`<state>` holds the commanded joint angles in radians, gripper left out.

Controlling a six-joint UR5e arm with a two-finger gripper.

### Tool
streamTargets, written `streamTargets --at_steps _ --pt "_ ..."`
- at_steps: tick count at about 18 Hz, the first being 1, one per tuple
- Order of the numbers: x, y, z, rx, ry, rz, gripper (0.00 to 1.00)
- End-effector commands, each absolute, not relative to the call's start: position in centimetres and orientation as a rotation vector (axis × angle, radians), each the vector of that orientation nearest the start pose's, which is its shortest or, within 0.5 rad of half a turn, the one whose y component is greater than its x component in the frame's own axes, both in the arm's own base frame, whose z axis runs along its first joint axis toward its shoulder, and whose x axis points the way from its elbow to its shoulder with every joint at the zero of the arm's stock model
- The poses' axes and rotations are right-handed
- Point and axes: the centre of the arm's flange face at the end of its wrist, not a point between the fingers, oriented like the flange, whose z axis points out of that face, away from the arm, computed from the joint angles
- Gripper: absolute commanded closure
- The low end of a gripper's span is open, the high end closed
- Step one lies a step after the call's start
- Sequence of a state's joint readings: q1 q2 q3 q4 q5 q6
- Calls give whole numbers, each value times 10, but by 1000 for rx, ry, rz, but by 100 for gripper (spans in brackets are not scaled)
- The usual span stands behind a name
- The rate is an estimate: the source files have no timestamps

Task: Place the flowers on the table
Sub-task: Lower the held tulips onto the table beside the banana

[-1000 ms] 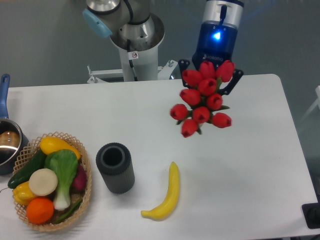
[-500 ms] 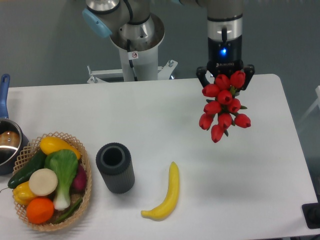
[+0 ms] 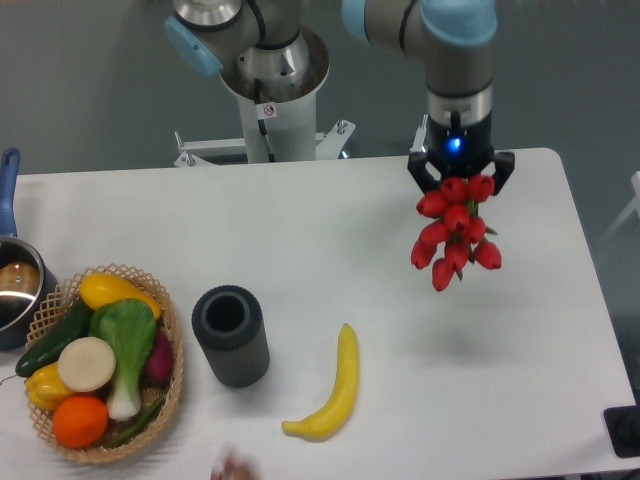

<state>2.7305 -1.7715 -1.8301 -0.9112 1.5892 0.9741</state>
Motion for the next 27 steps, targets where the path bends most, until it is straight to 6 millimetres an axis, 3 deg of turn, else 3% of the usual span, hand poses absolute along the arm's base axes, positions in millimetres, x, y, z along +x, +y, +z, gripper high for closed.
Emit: streamTargets --at_steps 6,11,16,21,24,27 --pt "-466 346 304 -3050 -290 224 55" --pt "-482 358 263 -3085 -285 137 55" --pt "-487 376 246 -3097 -258 109 54" --pt "-490 378 234 -3108 -247 90 54" --pt "-494 380 235 -3103 -241 99 42" --pt "-498 381 237 -3099 -243 109 24"
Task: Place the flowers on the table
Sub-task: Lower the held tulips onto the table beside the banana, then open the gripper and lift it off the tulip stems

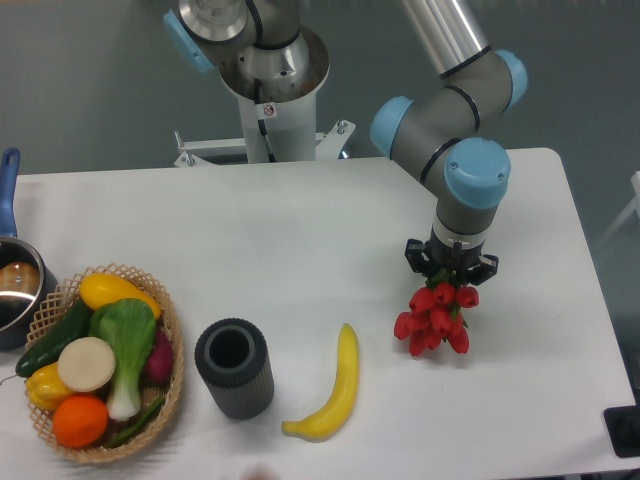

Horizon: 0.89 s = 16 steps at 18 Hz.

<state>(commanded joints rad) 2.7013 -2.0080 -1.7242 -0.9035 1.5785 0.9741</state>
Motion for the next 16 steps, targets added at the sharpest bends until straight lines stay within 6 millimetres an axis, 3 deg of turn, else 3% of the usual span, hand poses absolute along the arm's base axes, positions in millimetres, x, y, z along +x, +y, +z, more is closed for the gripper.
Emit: streamTargets --at_steps 3,7,10,16 --pt "-499 381 243 -3090 -243 135 1" --pt "-504 370 269 -3059 -269 205 0" --pt "-527 333 299 -3017 -357 264 0" --pt "-548 273 316 -3034 96 290 0"
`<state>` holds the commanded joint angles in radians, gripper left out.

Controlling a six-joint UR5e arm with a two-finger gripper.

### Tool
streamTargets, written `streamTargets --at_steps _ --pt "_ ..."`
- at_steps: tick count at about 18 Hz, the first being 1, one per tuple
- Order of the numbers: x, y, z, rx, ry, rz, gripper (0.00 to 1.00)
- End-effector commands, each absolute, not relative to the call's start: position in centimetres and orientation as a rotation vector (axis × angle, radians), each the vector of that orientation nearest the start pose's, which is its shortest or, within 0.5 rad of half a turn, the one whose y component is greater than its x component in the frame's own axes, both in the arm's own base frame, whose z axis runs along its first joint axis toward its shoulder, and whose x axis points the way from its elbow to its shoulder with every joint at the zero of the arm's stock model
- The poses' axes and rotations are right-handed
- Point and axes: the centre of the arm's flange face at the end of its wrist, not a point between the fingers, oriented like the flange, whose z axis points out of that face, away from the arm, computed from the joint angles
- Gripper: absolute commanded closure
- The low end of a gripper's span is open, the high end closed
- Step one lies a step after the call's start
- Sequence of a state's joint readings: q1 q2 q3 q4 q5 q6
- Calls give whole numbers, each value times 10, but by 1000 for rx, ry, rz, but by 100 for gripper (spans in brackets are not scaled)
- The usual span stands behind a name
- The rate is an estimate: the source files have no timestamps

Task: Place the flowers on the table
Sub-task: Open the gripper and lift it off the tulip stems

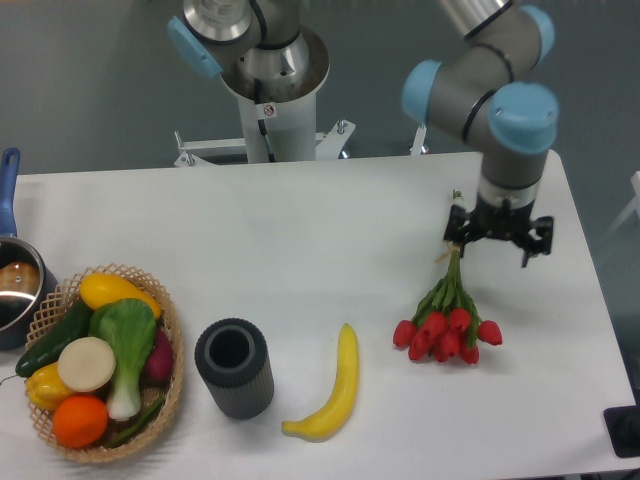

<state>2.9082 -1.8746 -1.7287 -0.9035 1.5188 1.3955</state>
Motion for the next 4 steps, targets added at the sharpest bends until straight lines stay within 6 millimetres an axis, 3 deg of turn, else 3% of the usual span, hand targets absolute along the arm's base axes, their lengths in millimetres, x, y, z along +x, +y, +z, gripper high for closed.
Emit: streamTargets --at_steps 4 --pt "-554 247 320 -2973 184 277 0"
